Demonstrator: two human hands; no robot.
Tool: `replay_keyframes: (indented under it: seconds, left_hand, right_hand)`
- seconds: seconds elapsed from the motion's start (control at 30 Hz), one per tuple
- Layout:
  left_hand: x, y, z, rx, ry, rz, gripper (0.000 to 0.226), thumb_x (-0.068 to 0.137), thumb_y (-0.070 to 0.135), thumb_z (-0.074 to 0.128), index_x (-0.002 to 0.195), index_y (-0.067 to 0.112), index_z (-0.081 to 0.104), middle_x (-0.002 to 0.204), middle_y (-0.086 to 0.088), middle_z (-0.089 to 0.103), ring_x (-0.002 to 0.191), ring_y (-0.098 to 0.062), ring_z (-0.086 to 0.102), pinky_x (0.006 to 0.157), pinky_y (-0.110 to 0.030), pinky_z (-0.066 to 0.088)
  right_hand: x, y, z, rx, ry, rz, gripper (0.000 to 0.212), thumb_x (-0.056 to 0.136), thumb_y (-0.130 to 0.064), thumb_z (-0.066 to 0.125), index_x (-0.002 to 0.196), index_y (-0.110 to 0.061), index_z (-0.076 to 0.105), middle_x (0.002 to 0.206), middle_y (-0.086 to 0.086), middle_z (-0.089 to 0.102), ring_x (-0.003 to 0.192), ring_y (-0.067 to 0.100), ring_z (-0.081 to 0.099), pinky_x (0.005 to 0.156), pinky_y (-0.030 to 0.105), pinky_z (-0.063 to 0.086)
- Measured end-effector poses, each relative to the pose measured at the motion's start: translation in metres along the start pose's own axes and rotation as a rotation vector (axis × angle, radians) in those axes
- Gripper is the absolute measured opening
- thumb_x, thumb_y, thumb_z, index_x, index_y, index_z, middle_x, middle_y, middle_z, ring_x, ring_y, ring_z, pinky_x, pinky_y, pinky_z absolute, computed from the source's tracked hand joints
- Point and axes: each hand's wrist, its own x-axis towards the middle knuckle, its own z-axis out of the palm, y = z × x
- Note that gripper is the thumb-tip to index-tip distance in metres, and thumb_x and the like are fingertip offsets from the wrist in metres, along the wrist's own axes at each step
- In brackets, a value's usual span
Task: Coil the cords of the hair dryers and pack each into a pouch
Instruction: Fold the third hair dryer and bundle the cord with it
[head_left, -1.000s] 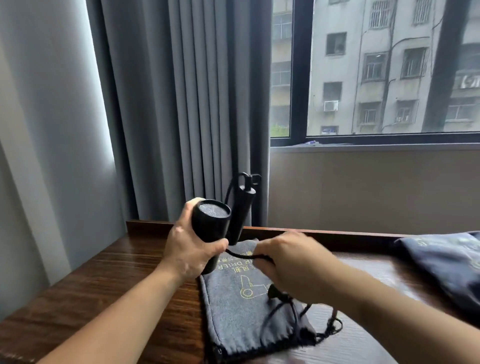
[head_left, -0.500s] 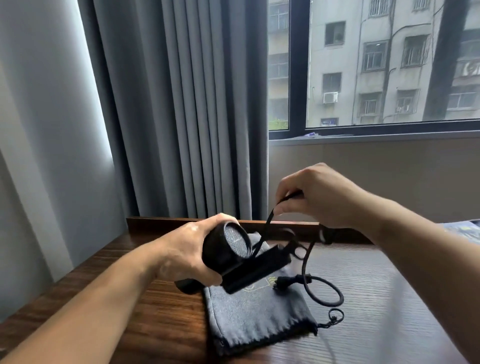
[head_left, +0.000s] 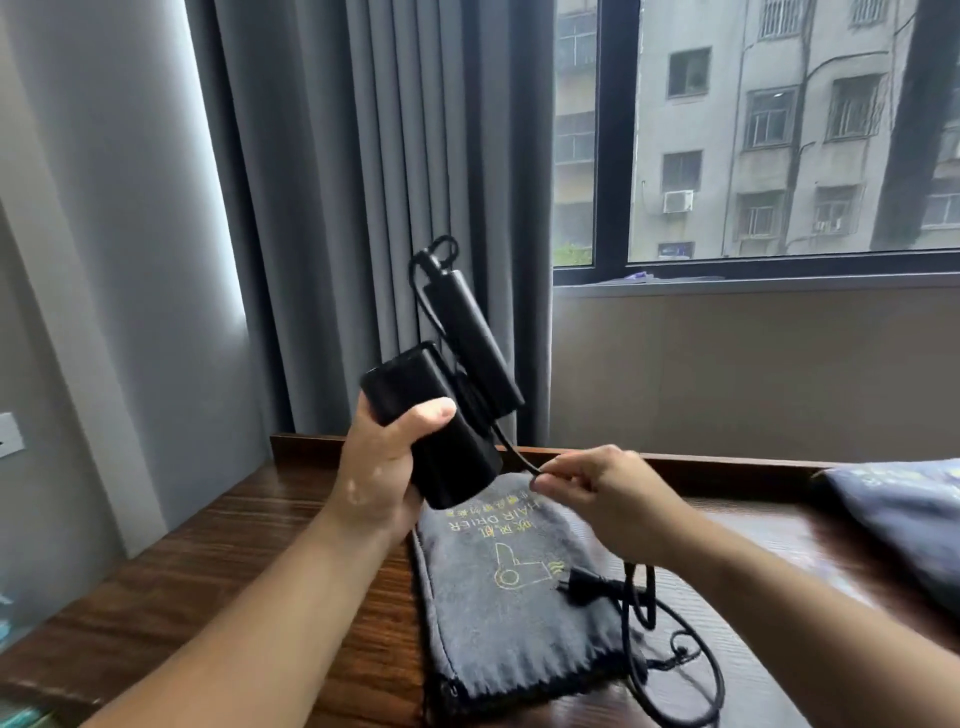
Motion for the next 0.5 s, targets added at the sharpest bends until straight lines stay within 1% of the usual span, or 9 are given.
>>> replay_keyframes:
  seconds: [0.03,0.1,0.13,0.17,0.23,0.3,0.37,0.43,0.5]
  left_hand:
    - [0.003,-0.003,0.000,-0.039,0.070,0.014,0.072,0.066,0.012,0.082,0.128,-0.006,0.050,0.113,-0.027,0.059,0.102,-0.048,0.061,0.092,-0.074,0.048]
    - [0.008,-0.007,0.001,-0.045,0.213,0.039,0.077,0.061,0.014,0.086,0.128,-0.002,0.051,0.112,-0.024,0.062,0.102,-0.044,0.064,0.090,-0.074,0.050]
    - [0.008,-0.008,0.001,0.026,0.278,0.073,0.078,0.057,0.015,0.088,0.126,0.002,0.054,0.110,-0.020,0.065,0.101,-0.041,0.066,0.088,-0.070,0.054]
    - [0.008,-0.009,0.001,0.139,0.335,0.117,0.077,0.054,0.016,0.090,0.123,0.006,0.057,0.107,-0.013,0.068,0.098,-0.034,0.069,0.087,-0.063,0.058]
    - [0.007,-0.010,-0.002,0.445,0.382,0.205,0.076,0.052,0.017,0.092,0.121,0.017,0.058,0.102,0.003,0.070,0.093,-0.020,0.070,0.088,-0.046,0.061]
    - [0.005,-0.012,-0.009,0.756,0.328,0.265,0.080,0.057,0.018,0.095,0.125,0.026,0.054,0.102,0.015,0.065,0.094,-0.014,0.065,0.089,-0.028,0.055]
    - [0.001,-0.015,-0.016,0.964,0.209,0.367,0.083,0.059,0.015,0.094,0.129,0.028,0.051,0.108,0.013,0.064,0.098,-0.012,0.061,0.089,-0.012,0.046]
    - [-0.001,-0.019,-0.022,1.087,0.039,0.455,0.083,0.058,0.016,0.091,0.130,0.028,0.051,0.116,0.010,0.063,0.102,-0.010,0.061,0.089,-0.006,0.042]
    - [-0.005,-0.019,-0.026,1.200,-0.088,0.422,0.084,0.058,0.023,0.088,0.132,0.033,0.050,0.119,0.013,0.060,0.102,-0.010,0.061,0.087,-0.011,0.047]
  right_hand:
    - [-0.003,-0.003,0.006,-0.003,-0.041,-0.011,0.010,0.097,-0.034,0.065,0.094,-0.034,0.074,0.054,-0.007,0.054,0.048,0.007,0.041,0.051,0.021,0.037]
    - [-0.008,-0.009,0.013,-0.046,-0.130,0.005,0.012,0.100,-0.029,0.057,0.106,-0.034,0.066,0.058,-0.008,0.057,0.045,0.006,0.048,0.049,0.021,0.041]
    - [-0.011,-0.013,0.012,-0.062,-0.180,0.035,0.011,0.101,-0.029,0.053,0.106,-0.031,0.062,0.059,-0.007,0.059,0.046,0.004,0.055,0.050,0.023,0.046]
    - [-0.013,-0.017,0.010,-0.053,-0.238,0.062,0.010,0.102,-0.029,0.050,0.104,-0.027,0.060,0.059,-0.005,0.061,0.048,0.004,0.061,0.053,0.029,0.051]
    - [-0.017,-0.024,0.003,-0.005,-0.335,0.098,0.011,0.102,-0.026,0.049,0.096,-0.023,0.058,0.063,-0.001,0.065,0.055,0.013,0.071,0.056,0.036,0.054]
    - [-0.021,-0.034,-0.009,0.005,-0.391,0.128,0.007,0.099,-0.019,0.052,0.097,-0.017,0.058,0.066,0.000,0.068,0.056,0.018,0.071,0.053,0.032,0.052]
    - [-0.021,-0.044,-0.023,-0.051,-0.431,0.144,0.004,0.096,-0.015,0.056,0.100,-0.016,0.058,0.067,0.002,0.071,0.053,0.019,0.069,0.055,0.033,0.055]
    - [-0.019,-0.055,-0.039,-0.273,-0.458,0.105,0.008,0.094,-0.014,0.057,0.098,-0.020,0.061,0.070,0.002,0.074,0.055,0.017,0.071,0.063,0.036,0.062]
    - [-0.015,-0.063,-0.055,-0.626,-0.443,0.024,0.008,0.092,-0.016,0.058,0.095,-0.020,0.064,0.074,0.001,0.072,0.064,0.019,0.071,0.065,0.036,0.062]
